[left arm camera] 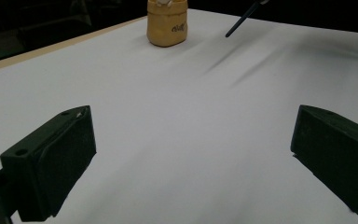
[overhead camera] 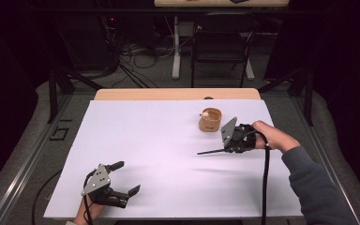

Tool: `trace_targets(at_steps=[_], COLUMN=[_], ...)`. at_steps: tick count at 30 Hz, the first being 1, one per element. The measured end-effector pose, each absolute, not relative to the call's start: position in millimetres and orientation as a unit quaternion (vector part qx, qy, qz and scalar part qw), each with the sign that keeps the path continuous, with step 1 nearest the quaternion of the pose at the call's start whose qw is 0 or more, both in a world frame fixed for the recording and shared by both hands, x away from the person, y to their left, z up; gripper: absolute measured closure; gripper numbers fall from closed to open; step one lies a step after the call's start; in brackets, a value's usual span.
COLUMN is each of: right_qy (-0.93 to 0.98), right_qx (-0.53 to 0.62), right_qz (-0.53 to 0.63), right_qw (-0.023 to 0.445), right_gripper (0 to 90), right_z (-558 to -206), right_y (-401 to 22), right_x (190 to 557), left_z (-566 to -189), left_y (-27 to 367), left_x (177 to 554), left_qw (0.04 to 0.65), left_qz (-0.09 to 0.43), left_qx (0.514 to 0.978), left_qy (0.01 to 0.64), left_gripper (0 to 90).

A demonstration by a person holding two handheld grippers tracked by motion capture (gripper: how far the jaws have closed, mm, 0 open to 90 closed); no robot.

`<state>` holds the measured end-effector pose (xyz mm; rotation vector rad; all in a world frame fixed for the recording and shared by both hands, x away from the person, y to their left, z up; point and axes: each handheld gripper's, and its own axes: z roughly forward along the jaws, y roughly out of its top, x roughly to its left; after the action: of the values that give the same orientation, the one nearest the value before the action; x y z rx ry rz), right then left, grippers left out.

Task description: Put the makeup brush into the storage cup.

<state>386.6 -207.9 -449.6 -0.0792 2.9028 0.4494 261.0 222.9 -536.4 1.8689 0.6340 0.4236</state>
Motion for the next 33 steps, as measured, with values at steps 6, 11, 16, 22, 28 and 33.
trace_targets(at_steps=[6, 11, 16, 22, 28, 33], right_qy=[0.982, 0.981, 0.980, 0.977, 0.975, 0.973], right_qx=[-0.041, -0.054, -0.064, -0.080, -0.082, -0.094], right_qz=[0.155, 0.158, 0.158, 0.164, 0.175, 0.177], right_qw=[0.100, 0.101, 0.101, 0.109, 0.114, 0.118], right_gripper=[83.8, 83.8, 83.8, 83.8, 83.8, 83.8], right_z=[-452, -452, -453, -451, -451, -452], right_y=[-196, -185, -175, -163, -155, -148], right_x=[385, 385, 385, 386, 385, 386], left_z=[-525, -516, -509, -499, -495, -493], left_y=[211, 196, 180, 159, 139, 121], left_x=[273, 288, 302, 314, 324, 330], left_qw=[0.499, 0.465, 0.428, 0.405, 0.381, 0.359], left_qz=[0.169, 0.164, 0.151, 0.141, 0.137, 0.136], left_qx=[0.806, 0.827, 0.850, 0.870, 0.886, 0.899], left_qy=[0.271, 0.269, 0.267, 0.245, 0.226, 0.209], left_gripper=[0.0, 0.1, 0.2, 0.2, 0.0, 5.3])
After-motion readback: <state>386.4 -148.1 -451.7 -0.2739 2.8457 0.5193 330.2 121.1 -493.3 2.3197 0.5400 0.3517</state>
